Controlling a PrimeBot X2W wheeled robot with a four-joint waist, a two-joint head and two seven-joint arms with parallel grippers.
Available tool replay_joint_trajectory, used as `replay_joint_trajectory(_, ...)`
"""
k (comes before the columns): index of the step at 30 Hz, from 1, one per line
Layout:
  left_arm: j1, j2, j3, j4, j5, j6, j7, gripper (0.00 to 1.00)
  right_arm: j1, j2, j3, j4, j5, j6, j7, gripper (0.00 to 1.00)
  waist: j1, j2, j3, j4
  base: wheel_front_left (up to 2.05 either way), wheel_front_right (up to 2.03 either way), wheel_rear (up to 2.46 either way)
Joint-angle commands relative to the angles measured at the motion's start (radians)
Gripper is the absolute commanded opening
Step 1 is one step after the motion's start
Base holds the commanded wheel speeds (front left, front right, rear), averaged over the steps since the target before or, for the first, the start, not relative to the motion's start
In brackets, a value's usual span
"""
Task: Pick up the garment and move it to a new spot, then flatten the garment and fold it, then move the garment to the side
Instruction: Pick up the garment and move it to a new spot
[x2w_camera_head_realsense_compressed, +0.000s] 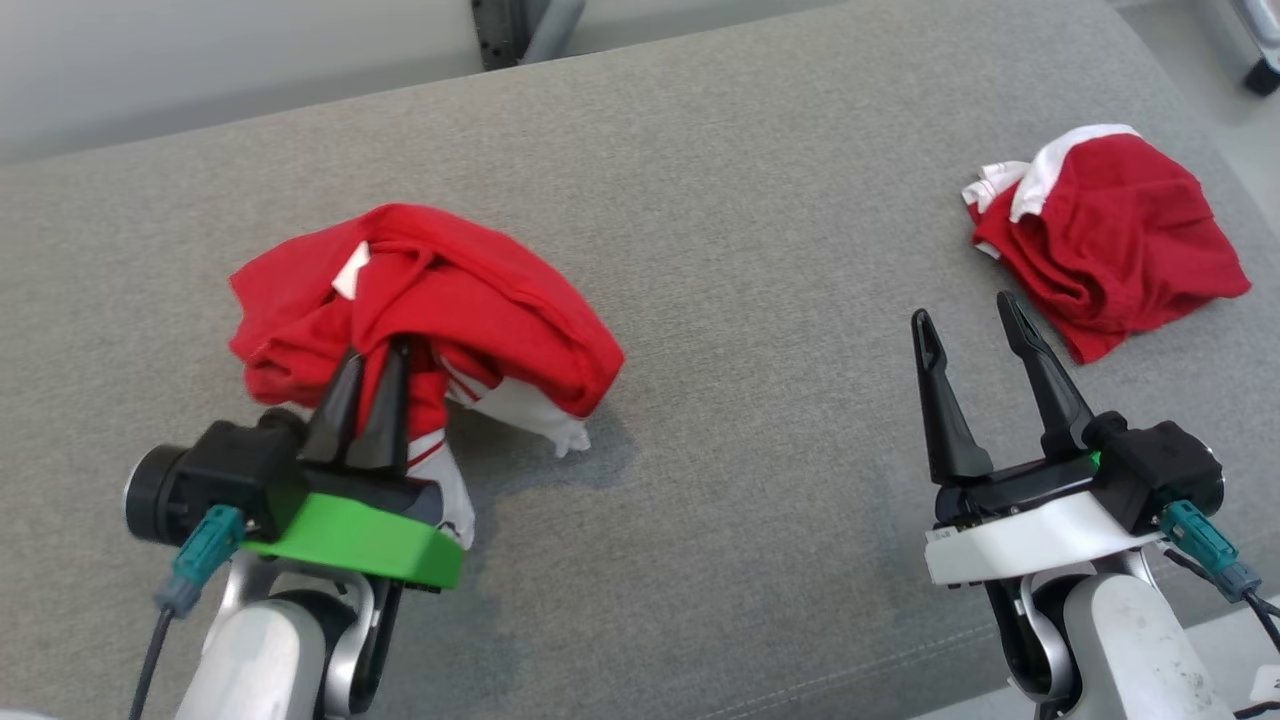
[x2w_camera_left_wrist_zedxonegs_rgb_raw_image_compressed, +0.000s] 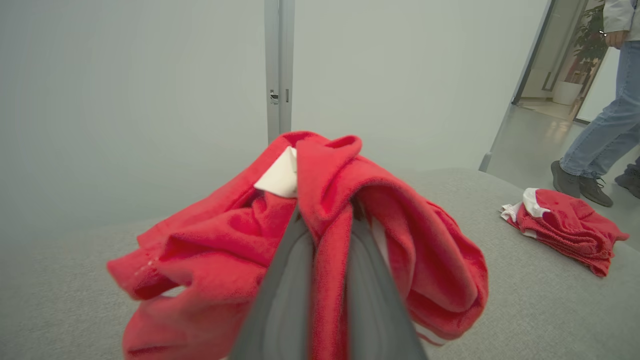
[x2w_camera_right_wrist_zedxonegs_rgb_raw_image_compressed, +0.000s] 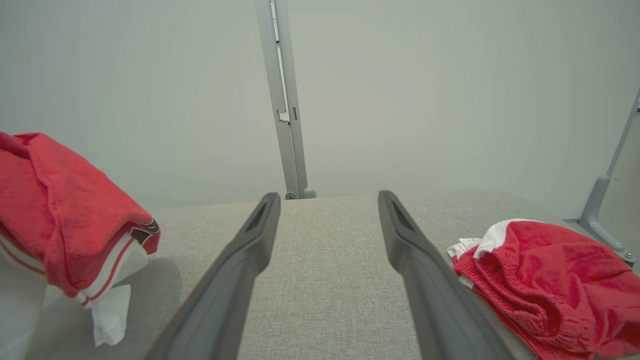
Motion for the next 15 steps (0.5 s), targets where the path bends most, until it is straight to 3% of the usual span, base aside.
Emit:
replay_joint_trajectory(1,-0.037,-0.005,-0.017,0.015,0.016,-0.009,0.005,0.00,-0.015,0.005,0.000,0.003,0.003,-0.001,-0.012,1.00,0.0000,-0.0001,0.059,-0.082,0.00,0.00,0.00)
replay_joint_trajectory(7,-0.117,-0.019,-0.072,0.135,0.046,-0.033,0.012,0.00,-0.033,0.015,0.003,0.021,0.027,-0.001,-0.034,1.00,0.0000,-0.0001,0.137,-0.154,0.00,0.00,0.00)
replay_joint_trajectory(13,-0.161,-0.024,-0.096,0.250,0.040,-0.061,-0.001,0.00,-0.043,0.017,0.007,0.042,0.056,-0.001,-0.048,1.00,0.0000,-0.0001,0.183,-0.172,0.00,0.00,0.00)
replay_joint_trajectory(14,-0.163,-0.027,-0.101,0.260,0.033,-0.068,-0.005,0.17,-0.044,0.017,0.005,0.044,0.060,-0.001,-0.050,1.00,0.0000,-0.0001,0.187,-0.169,0.00,0.00,0.00)
replay_joint_trajectory(15,-0.169,-0.028,-0.104,0.266,0.034,-0.070,-0.013,0.76,-0.047,0.017,0.003,0.047,0.063,-0.001,-0.051,1.00,0.0000,-0.0001,0.190,-0.165,0.00,0.00,0.00)
